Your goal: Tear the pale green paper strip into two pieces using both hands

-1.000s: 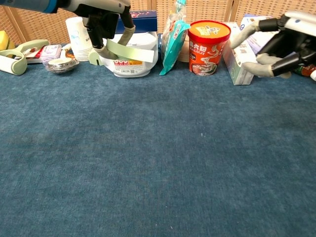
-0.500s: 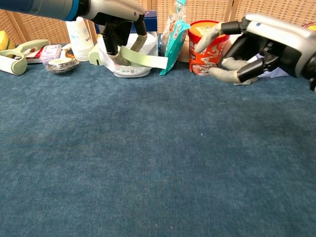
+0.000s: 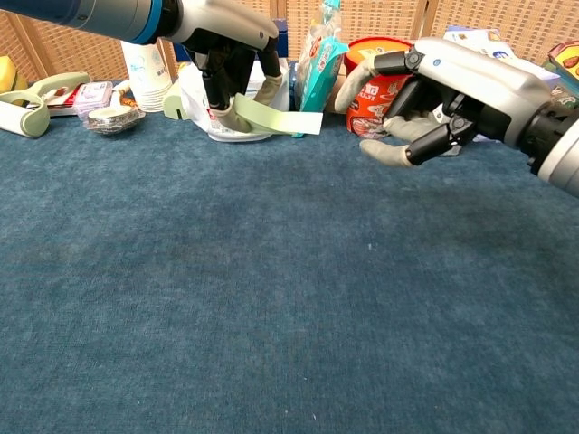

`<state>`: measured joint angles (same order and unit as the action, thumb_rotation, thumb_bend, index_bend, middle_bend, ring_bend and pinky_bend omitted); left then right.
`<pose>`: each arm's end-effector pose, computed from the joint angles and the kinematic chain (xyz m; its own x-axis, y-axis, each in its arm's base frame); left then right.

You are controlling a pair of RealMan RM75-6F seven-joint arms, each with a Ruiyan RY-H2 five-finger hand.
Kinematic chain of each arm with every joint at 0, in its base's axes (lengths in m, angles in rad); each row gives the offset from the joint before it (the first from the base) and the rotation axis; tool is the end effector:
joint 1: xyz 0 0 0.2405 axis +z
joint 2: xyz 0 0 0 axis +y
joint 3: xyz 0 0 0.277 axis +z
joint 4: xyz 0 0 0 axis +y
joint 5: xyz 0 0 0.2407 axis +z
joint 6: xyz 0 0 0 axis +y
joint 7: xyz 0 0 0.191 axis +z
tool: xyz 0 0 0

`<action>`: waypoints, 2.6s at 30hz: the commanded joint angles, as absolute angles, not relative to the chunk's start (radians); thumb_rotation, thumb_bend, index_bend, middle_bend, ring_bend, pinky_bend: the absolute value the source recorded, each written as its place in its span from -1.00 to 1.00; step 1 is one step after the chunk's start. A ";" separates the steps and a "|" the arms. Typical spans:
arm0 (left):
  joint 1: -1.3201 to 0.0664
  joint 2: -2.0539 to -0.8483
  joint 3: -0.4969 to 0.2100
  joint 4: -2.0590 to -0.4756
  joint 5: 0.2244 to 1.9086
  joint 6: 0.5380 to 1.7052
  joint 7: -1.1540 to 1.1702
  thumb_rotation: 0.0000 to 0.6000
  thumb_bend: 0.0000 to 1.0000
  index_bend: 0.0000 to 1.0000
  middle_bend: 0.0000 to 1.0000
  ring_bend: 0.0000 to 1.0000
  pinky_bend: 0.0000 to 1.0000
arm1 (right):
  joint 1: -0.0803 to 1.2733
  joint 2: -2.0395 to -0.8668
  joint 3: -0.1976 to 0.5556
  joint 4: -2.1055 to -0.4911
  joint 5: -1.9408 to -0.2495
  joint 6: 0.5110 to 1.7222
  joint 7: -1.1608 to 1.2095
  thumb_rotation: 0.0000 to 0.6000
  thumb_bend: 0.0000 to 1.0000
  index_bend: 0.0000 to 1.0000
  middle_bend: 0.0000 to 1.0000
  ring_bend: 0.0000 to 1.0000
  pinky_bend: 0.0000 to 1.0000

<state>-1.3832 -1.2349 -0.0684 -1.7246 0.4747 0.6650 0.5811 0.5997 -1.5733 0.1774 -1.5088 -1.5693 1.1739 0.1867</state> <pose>-0.0011 0.4414 -0.0294 0.7018 0.3549 0.6176 0.6812 -0.5880 -0.4362 -0.1153 -0.3560 -0.0381 0.0106 -0.2495 0.9683 -0.8477 -0.5158 -0.1237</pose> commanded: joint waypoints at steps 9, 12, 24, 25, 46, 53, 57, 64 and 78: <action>-1.436 -1.231 -0.042 -1.708 0.414 0.606 0.550 1.00 -0.24 0.17 1.00 1.00 1.00 | 0.627 -1.619 0.186 -1.418 -1.603 1.221 0.182 1.00 -0.22 -0.29 1.00 0.86 0.65; -1.454 -1.226 -0.039 -1.700 0.386 0.577 0.531 1.00 -0.24 0.17 1.00 1.00 1.00 | 0.632 -1.623 0.186 -1.407 -1.606 1.226 0.192 1.00 -0.22 -0.29 1.00 0.86 0.65; -1.485 -1.273 -0.003 -1.683 0.401 0.690 0.535 1.00 -0.25 0.17 1.00 1.00 1.00 | 0.651 -1.615 0.174 -1.420 -1.586 1.204 0.232 1.00 -0.22 -0.29 1.00 0.86 0.65; -1.485 -1.276 -0.003 -1.683 0.401 0.696 0.536 1.00 -0.25 0.17 1.00 1.00 1.00 | 0.652 -1.614 0.173 -1.421 -1.584 1.202 0.232 1.00 -0.22 -0.30 1.00 0.86 0.65; -1.435 -1.327 -0.022 -1.680 0.489 0.820 0.552 1.00 -0.25 0.17 1.00 1.00 1.00 | 0.681 -1.597 0.174 -1.470 -1.510 1.123 0.224 1.00 -0.22 -0.35 1.00 0.85 0.65; -1.430 -1.332 -0.024 -1.671 0.476 0.801 0.567 1.00 -0.25 0.17 1.00 1.00 1.00 | 0.685 -1.603 0.178 -1.464 -1.511 1.133 0.233 1.00 -0.22 -0.35 1.00 0.85 0.65; -1.433 -1.334 -0.029 -1.665 0.463 0.793 0.573 1.00 -0.25 0.17 1.00 1.00 1.00 | 0.688 -1.607 0.180 -1.462 -1.516 1.139 0.234 1.00 -0.22 -0.35 1.00 0.85 0.65; -1.437 -1.335 -0.039 -1.664 0.449 0.781 0.577 1.00 -0.25 0.17 1.00 1.00 1.00 | 0.696 -1.629 0.182 -1.448 -1.524 1.152 0.231 1.00 -0.22 -0.32 1.00 0.85 0.65; -1.444 -1.337 -0.041 -1.647 0.410 0.739 0.570 1.00 -0.25 0.17 1.00 1.00 1.00 | 0.705 -1.680 0.184 -1.396 -1.534 1.180 0.253 1.00 -0.21 -0.20 1.00 0.87 0.65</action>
<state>-1.4433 -1.3376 -0.0410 -1.6475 0.4114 0.7405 0.5703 0.7040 -1.6790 0.1834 -1.3972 -1.5335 1.1791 0.2526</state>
